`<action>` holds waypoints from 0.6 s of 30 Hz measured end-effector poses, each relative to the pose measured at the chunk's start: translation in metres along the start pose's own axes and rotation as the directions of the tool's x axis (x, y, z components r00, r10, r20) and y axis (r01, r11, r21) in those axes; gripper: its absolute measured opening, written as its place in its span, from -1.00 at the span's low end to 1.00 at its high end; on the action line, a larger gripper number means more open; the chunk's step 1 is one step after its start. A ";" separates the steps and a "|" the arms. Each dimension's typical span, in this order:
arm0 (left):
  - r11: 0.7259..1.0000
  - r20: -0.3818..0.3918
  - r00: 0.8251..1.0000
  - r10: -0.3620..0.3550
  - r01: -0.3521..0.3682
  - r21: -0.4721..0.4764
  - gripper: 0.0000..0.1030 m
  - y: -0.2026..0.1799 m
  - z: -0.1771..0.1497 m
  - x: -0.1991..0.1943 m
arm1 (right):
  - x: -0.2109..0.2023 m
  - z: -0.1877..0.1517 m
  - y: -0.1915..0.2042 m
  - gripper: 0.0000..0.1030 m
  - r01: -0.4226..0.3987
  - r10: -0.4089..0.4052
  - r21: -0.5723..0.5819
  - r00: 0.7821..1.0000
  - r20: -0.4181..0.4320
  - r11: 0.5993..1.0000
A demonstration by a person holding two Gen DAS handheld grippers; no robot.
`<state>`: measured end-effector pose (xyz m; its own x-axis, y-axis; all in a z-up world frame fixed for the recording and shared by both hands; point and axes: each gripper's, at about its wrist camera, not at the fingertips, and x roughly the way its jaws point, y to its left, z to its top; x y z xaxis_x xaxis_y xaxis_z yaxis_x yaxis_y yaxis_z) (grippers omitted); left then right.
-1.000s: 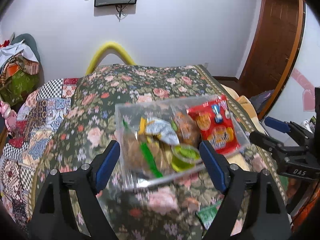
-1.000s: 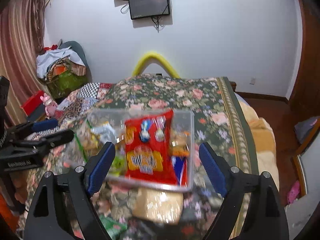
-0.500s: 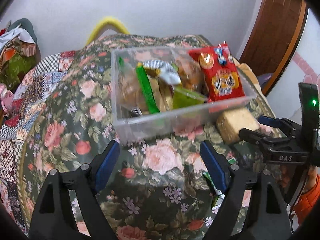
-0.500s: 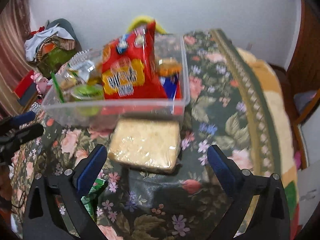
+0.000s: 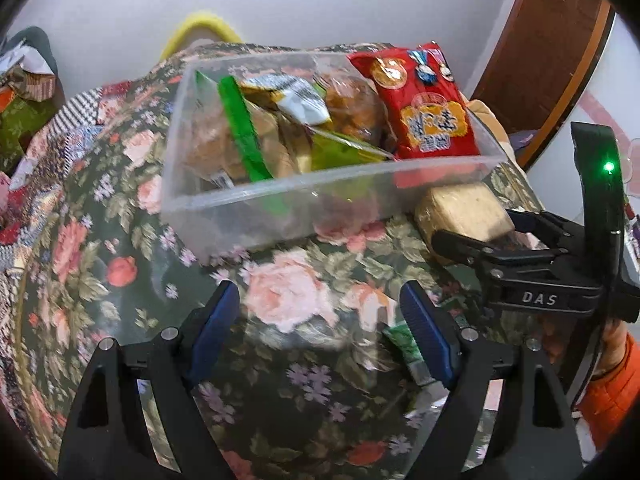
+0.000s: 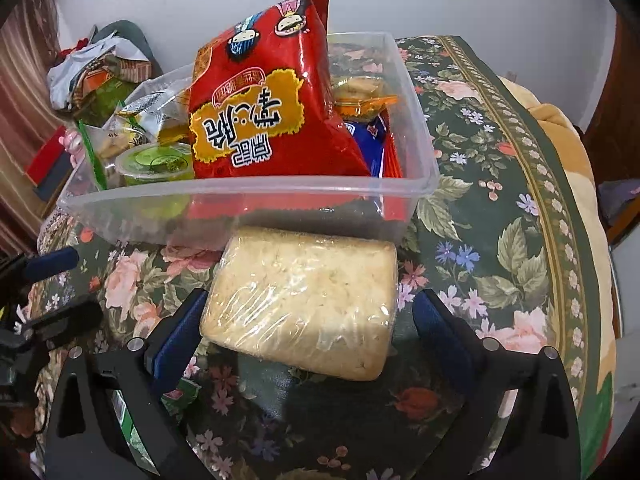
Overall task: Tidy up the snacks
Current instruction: 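Grasp the green snack pack with the left tool while the right tool grasps the wrapped bread loaf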
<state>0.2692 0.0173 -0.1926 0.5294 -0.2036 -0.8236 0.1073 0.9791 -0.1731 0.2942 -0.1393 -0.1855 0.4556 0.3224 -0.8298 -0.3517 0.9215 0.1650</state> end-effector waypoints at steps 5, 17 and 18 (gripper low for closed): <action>0.999 -0.019 0.999 -0.036 0.036 -0.005 0.61 -0.014 -0.005 0.000 | -0.015 -0.014 -0.004 0.60 0.010 -0.010 0.005 1.000 0.023 1.000; 0.995 -0.096 0.990 -0.100 0.100 -0.003 0.56 -0.056 -0.038 0.015 | -0.067 -0.047 -0.027 0.58 0.037 -0.038 0.021 0.996 0.075 0.999; 0.997 -0.081 0.993 -0.082 0.083 0.005 0.44 -0.059 -0.039 0.014 | -0.071 -0.049 -0.028 0.58 0.041 -0.042 0.018 0.996 0.080 0.999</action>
<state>0.2375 -0.0436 -0.2154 0.4485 -0.2829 -0.8478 0.1552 0.9588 -0.2379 0.2313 -0.1982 -0.1576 0.5336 0.2995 -0.7909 -0.3178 0.9377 0.1406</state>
